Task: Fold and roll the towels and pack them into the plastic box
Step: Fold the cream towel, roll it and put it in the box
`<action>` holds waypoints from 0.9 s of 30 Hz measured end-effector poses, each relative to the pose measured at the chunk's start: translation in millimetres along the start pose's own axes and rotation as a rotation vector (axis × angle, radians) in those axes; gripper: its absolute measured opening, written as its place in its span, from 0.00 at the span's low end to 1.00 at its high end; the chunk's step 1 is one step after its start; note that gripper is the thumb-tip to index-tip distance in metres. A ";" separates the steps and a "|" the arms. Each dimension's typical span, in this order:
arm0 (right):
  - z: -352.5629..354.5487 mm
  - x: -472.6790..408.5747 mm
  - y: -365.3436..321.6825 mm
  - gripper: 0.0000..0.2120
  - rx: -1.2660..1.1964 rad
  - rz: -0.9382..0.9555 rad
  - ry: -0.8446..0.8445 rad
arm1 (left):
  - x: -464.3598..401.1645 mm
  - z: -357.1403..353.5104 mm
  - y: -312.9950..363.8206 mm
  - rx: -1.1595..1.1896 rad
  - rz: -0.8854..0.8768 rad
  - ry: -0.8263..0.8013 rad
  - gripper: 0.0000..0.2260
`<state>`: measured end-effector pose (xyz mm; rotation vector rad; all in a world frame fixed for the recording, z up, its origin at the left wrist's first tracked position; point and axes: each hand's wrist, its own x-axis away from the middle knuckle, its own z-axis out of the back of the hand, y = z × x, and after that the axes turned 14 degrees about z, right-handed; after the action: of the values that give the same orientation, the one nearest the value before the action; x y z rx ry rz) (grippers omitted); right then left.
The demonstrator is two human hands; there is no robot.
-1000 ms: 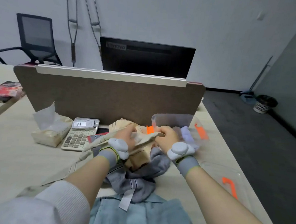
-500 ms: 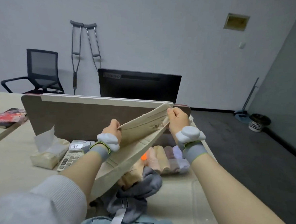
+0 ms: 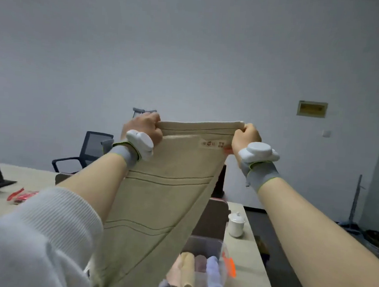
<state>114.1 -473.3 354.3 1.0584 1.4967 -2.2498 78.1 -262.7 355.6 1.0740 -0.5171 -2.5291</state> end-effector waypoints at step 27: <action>120.7 -71.5 -10.8 0.17 0.078 0.060 0.083 | -16.5 47.3 118.3 0.033 0.143 0.043 0.12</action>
<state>106.3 -587.5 436.2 1.2165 1.3994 -2.2653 74.0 -349.7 450.1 1.0615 -0.6035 -2.3759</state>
